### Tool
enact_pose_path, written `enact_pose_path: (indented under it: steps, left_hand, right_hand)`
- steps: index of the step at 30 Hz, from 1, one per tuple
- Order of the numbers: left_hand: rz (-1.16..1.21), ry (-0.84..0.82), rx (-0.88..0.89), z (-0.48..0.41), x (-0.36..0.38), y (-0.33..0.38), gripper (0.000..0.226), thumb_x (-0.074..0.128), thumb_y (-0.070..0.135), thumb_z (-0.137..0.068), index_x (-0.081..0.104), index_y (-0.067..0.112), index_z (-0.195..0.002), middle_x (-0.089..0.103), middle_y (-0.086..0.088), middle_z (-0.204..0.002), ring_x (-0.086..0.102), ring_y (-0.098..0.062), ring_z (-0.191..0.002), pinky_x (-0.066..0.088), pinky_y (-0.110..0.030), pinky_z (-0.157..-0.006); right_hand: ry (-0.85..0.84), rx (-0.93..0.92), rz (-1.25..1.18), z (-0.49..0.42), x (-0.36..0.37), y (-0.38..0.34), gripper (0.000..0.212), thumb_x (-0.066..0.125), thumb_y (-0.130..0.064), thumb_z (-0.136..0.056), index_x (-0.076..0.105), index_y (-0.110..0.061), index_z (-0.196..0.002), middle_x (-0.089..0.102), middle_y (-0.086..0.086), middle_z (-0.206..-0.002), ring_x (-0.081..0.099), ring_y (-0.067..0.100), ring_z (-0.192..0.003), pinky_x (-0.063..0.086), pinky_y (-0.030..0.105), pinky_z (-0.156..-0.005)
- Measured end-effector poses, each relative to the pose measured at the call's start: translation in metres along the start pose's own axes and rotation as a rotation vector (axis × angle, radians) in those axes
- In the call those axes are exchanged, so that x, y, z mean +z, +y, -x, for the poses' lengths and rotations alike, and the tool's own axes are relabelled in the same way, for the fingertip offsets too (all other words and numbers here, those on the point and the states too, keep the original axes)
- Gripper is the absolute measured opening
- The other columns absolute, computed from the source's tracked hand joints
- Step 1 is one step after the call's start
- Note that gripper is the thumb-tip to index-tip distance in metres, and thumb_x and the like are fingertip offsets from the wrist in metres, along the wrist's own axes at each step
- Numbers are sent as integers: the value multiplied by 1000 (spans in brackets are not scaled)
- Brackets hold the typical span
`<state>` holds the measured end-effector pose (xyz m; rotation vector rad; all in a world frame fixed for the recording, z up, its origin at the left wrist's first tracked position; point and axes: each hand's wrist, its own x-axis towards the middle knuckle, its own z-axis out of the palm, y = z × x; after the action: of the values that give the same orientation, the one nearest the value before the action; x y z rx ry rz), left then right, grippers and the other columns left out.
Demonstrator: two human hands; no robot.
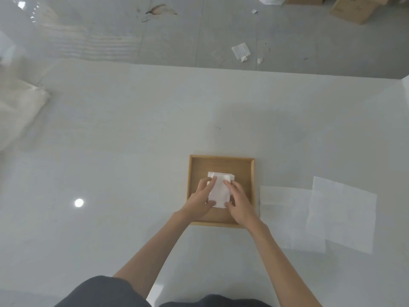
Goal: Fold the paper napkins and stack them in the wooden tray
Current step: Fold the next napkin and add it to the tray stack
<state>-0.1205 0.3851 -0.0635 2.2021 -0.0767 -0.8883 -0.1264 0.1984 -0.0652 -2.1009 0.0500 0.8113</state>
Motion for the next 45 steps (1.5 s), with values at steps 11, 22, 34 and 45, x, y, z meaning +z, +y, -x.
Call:
enact_pose_path:
  steps: [11, 22, 34, 45]
  left_hand:
    - [-163, 24, 2, -9, 10, -7, 86, 57, 7, -95, 2, 24, -160, 16, 3, -155, 53, -23, -75, 56, -47, -70]
    - [-255, 73, -134, -16, 14, -2, 90, 62, 18, -95, -2, 35, -157, 12, -4, -150, 66, -35, -84, 57, -44, -75]
    - [-7, 265, -131, -9, 26, -3, 59, 46, 11, -100, 31, 35, -152, 38, 4, -114, 51, -16, -94, 52, -39, -89]
    - [-377, 341, -132, -5, 34, 28, 53, 56, 23, -95, 36, 29, -144, 36, -11, -139, 45, -33, -117, 43, -39, -97]
  right_hand:
    - [58, 16, 82, -1, 12, 4, 71, 53, 5, -96, 28, -21, -158, 22, -3, -160, 55, 25, -118, 44, 24, -89]
    - [191, 161, 307, 1, 24, -6, 79, 59, -4, -95, 26, -42, -155, 23, 7, -147, 36, 29, -132, 47, 40, -101]
    - [417, 164, -13, -21, 22, -8, 41, 51, -2, -100, 68, -29, -125, 46, -1, -113, 60, 21, -98, 52, 31, -89]
    - [422, 1, 499, 4, 5, -2, 56, 65, -30, -96, 46, -33, -148, 42, 9, -145, 46, 31, -127, 42, 40, -98]
